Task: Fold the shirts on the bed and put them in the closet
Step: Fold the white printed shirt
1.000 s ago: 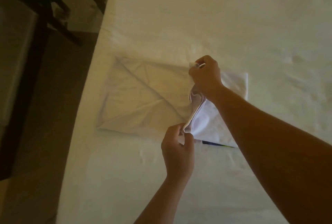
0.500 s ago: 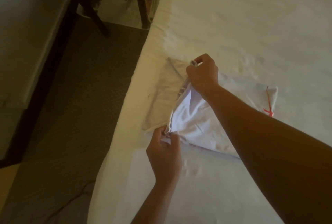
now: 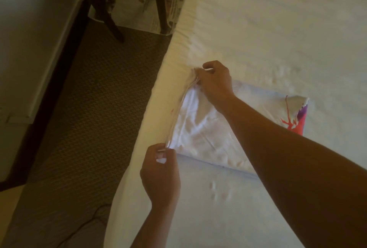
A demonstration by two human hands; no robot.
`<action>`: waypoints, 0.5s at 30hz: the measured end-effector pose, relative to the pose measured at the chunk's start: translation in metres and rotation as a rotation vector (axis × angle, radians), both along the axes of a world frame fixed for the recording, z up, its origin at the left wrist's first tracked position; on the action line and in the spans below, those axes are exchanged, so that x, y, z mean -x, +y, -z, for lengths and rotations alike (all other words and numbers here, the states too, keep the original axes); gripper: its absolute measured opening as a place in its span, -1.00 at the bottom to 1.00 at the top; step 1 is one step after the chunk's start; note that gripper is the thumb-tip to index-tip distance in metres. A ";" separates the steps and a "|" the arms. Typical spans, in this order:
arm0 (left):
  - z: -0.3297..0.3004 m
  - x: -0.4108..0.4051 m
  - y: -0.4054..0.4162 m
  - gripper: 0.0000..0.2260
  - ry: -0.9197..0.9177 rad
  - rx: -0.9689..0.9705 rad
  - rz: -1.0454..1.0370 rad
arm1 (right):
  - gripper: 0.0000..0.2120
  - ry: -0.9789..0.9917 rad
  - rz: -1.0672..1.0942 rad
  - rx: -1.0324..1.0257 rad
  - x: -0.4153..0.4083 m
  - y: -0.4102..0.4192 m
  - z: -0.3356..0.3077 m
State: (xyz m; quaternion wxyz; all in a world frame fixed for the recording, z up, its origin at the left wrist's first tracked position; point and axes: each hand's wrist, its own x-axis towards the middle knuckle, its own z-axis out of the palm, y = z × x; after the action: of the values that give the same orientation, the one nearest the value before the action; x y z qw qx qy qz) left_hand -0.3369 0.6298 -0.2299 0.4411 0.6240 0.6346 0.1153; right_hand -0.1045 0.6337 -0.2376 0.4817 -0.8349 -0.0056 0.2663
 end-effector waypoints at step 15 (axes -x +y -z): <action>0.063 -0.161 0.030 -0.36 0.326 -0.785 1.231 | -0.42 -0.559 -0.353 0.737 0.003 -0.198 0.048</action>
State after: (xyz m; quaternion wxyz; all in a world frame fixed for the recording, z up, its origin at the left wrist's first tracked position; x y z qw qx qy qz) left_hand -0.1758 0.6597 -0.2931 0.0711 0.9872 0.1399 -0.0284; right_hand -0.1079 0.4359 -0.2861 0.0821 -0.9755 -0.1814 0.0937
